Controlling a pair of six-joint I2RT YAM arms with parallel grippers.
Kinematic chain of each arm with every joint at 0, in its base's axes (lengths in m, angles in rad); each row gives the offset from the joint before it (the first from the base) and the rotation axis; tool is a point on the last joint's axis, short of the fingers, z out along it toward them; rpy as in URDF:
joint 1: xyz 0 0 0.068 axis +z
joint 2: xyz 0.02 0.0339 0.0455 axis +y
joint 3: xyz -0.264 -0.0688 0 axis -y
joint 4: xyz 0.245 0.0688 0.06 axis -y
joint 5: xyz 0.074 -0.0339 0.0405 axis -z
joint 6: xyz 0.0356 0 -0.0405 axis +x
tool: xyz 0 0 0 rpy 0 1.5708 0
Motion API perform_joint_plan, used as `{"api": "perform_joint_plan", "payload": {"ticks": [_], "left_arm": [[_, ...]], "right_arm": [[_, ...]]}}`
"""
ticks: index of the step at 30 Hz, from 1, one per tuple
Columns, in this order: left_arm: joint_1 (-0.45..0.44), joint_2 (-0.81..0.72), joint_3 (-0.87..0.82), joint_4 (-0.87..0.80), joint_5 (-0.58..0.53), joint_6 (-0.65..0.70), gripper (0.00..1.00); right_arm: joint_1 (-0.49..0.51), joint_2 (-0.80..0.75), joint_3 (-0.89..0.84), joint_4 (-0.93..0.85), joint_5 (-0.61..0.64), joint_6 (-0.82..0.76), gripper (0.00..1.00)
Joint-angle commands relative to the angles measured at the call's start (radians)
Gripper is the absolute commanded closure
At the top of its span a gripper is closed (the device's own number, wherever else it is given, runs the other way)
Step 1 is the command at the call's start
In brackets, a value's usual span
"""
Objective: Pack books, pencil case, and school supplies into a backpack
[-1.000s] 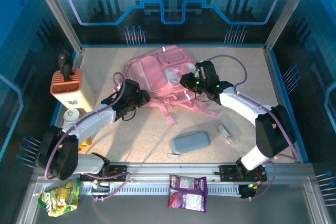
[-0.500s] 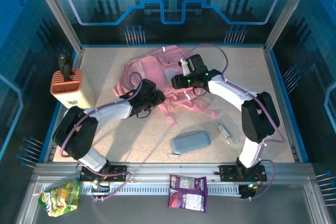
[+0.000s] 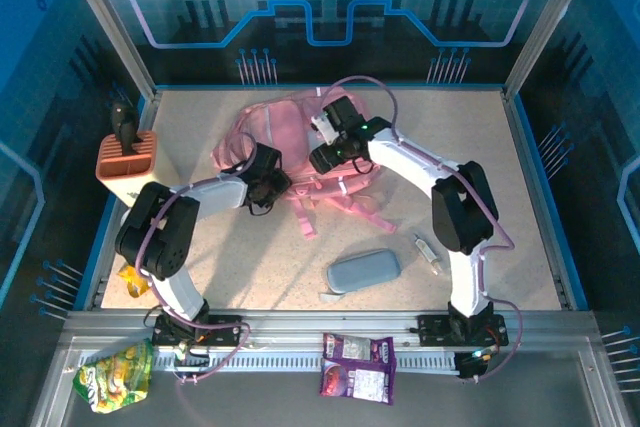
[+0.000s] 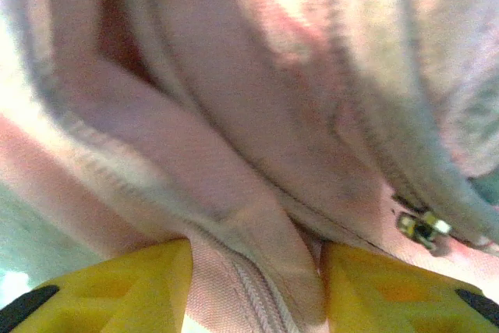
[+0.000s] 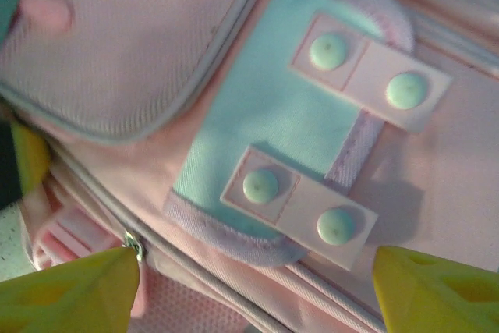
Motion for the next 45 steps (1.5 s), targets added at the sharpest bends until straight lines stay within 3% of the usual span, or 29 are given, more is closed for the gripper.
{"api": "perform_joint_plan", "payload": {"ticks": [1,5,10,16,22,27,33,39,45], "left_arm": [[0.032,-0.018,-0.035,-0.093,-0.037,0.073,0.54],[0.018,-0.097,-0.068,-0.052,0.02,0.083,0.52],[0.01,-0.16,-0.092,-0.021,0.067,0.068,0.51],[0.0,-0.183,-0.079,-0.038,0.078,0.071,0.5],[-0.005,-0.205,-0.09,-0.043,0.061,0.067,0.5],[-0.005,-0.219,-0.092,-0.057,0.069,0.071,0.5],[-0.014,-0.242,-0.075,-0.081,0.078,0.084,0.49],[-0.047,-0.272,-0.059,-0.111,0.077,0.103,0.48],[-0.1,-0.303,-0.041,-0.151,0.04,0.133,0.48]], "right_arm": [[0.036,0.055,0.075,-0.073,0.084,-0.028,0.16],[0.054,0.121,0.158,-0.09,0.119,-0.006,0.12],[0.068,0.189,0.238,-0.109,0.181,-0.004,0.17],[0.075,0.264,0.334,-0.153,0.108,-0.013,0.18],[0.11,0.333,0.372,-0.172,0.206,-0.004,0.17],[0.105,0.339,0.345,-0.169,0.285,0.023,0.34],[0.108,0.309,0.301,-0.138,0.28,0.039,0.72],[0.106,0.25,0.337,-0.152,0.23,0.062,1.0],[0.09,0.136,0.305,-0.128,0.103,0.107,1.0]]}}
